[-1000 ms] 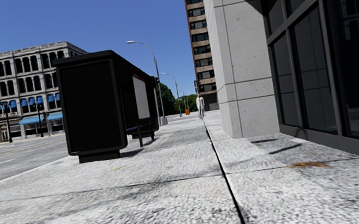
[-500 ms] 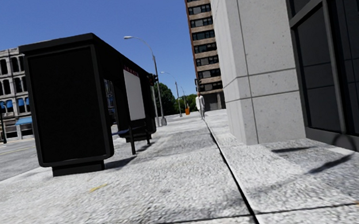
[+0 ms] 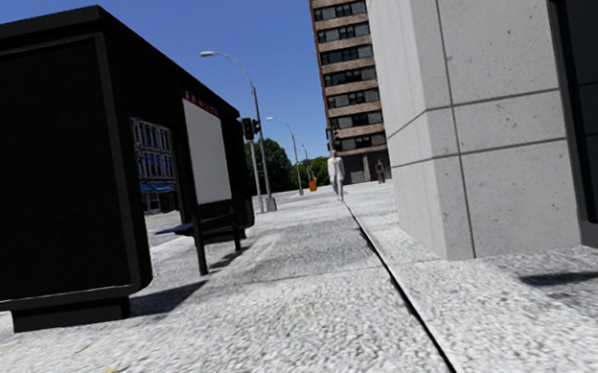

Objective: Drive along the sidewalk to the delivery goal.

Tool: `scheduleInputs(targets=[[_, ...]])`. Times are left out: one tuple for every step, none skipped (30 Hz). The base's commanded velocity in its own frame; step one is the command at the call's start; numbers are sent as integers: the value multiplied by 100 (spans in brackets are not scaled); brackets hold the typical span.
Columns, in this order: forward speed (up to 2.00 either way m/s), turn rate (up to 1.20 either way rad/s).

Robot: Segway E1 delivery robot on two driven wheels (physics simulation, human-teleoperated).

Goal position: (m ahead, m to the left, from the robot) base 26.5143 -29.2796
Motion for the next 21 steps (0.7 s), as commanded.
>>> scheduleInputs(targets=[[200, 0], [200, 0], [200, 0], [200, 0], [200, 0], [200, 0], [200, 0], [200, 0], [200, 0], [200, 0], [200, 0], [200, -5], [200, -12], [200, -19], [200, -19], [200, -21], [200, -22], [200, -22], [200, -22], [200, -22], [200, -22]])
